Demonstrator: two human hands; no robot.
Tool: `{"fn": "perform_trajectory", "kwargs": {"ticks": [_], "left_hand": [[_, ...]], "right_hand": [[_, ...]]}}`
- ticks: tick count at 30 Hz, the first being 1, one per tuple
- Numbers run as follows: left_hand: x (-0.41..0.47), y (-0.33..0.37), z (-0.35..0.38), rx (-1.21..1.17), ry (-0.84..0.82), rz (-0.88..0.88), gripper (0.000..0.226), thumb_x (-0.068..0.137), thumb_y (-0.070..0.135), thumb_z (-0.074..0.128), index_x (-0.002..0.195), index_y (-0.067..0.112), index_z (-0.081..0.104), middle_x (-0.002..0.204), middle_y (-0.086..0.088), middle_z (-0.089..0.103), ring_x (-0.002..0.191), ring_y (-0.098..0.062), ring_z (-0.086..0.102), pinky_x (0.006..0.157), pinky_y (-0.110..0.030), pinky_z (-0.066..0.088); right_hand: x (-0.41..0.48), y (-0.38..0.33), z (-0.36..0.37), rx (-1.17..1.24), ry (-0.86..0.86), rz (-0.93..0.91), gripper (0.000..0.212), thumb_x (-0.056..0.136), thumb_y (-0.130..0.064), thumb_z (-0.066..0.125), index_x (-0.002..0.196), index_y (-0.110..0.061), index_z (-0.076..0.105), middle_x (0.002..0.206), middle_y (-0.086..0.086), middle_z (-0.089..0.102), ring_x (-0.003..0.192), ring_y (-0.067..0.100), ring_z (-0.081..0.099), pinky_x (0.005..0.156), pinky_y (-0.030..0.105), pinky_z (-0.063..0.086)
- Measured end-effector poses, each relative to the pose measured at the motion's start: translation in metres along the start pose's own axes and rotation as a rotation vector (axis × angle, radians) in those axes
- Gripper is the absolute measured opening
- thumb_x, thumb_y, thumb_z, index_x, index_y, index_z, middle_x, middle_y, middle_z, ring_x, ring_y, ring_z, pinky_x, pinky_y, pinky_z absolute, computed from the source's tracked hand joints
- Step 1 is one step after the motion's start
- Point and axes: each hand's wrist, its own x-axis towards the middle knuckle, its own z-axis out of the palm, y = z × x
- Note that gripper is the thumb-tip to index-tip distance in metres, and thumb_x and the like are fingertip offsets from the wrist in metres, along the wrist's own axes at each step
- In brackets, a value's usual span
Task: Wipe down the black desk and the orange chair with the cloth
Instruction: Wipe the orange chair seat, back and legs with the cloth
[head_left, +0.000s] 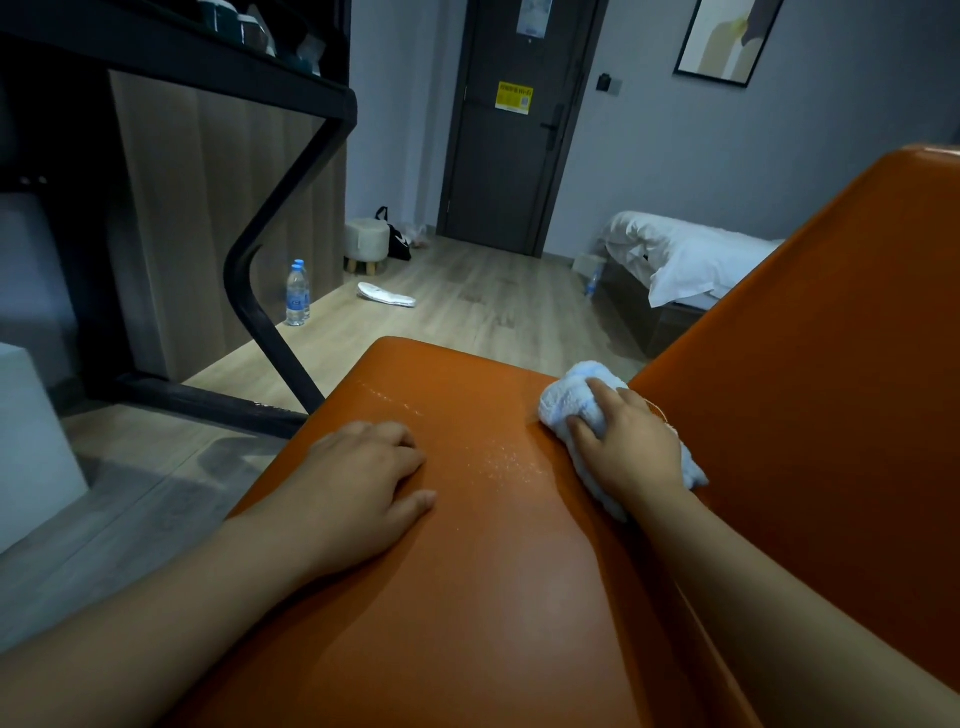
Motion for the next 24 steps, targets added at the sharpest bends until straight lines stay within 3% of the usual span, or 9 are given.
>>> {"fn": "perform_trajectory", "kwargs": {"ticks": [5, 9, 14, 20, 24], "left_hand": [[0.000, -0.002, 0.002, -0.005, 0.020, 0.009, 0.048, 0.092, 0.060, 0.038, 0.131, 0.034, 0.051, 0.133, 0.017, 0.043, 0.121, -0.008, 0.040, 0.103, -0.029, 0.035], [0.000, -0.008, -0.004, -0.065, 0.010, 0.025, 0.045, 0.092, 0.058, 0.041, 0.126, 0.033, 0.056, 0.128, 0.017, 0.046, 0.115, -0.003, 0.043, 0.098, -0.025, 0.040], [-0.007, -0.026, -0.017, -0.093, 0.078, 0.005, 0.045, 0.091, 0.055, 0.046, 0.130, 0.033, 0.054, 0.129, 0.020, 0.046, 0.111, 0.001, 0.046, 0.094, -0.018, 0.041], [-0.020, -0.050, -0.015, -0.073, 0.091, -0.067, 0.048, 0.089, 0.058, 0.045, 0.131, 0.035, 0.052, 0.130, 0.018, 0.046, 0.117, 0.000, 0.042, 0.099, -0.020, 0.039], [-0.025, -0.053, -0.008, -0.114, 0.129, -0.070, 0.051, 0.090, 0.058, 0.044, 0.135, 0.035, 0.049, 0.138, 0.020, 0.042, 0.122, 0.002, 0.039, 0.098, -0.015, 0.034]], "right_hand": [[0.001, -0.020, 0.006, -0.003, 0.071, 0.025, 0.058, 0.095, -0.054, 0.039, 0.149, -0.036, 0.025, 0.150, 0.003, 0.040, 0.126, 0.029, 0.050, 0.091, 0.049, 0.045], [0.013, -0.038, 0.013, -0.037, 0.004, -0.056, 0.064, 0.094, -0.054, 0.037, 0.151, -0.032, 0.018, 0.150, 0.004, 0.039, 0.123, 0.028, 0.052, 0.095, 0.044, 0.045], [0.020, -0.060, 0.019, 0.029, 0.004, -0.117, 0.061, 0.093, -0.054, 0.036, 0.150, -0.036, 0.021, 0.149, 0.003, 0.039, 0.123, 0.030, 0.051, 0.101, 0.047, 0.042], [0.033, -0.097, 0.024, 0.063, -0.009, -0.249, 0.061, 0.096, -0.050, 0.037, 0.152, -0.031, 0.021, 0.150, 0.003, 0.039, 0.124, 0.025, 0.052, 0.104, 0.040, 0.041], [0.038, -0.127, 0.028, 0.225, 0.011, -0.358, 0.054, 0.096, -0.044, 0.048, 0.146, -0.027, 0.038, 0.140, 0.005, 0.048, 0.121, 0.029, 0.051, 0.099, 0.044, 0.044]]}}
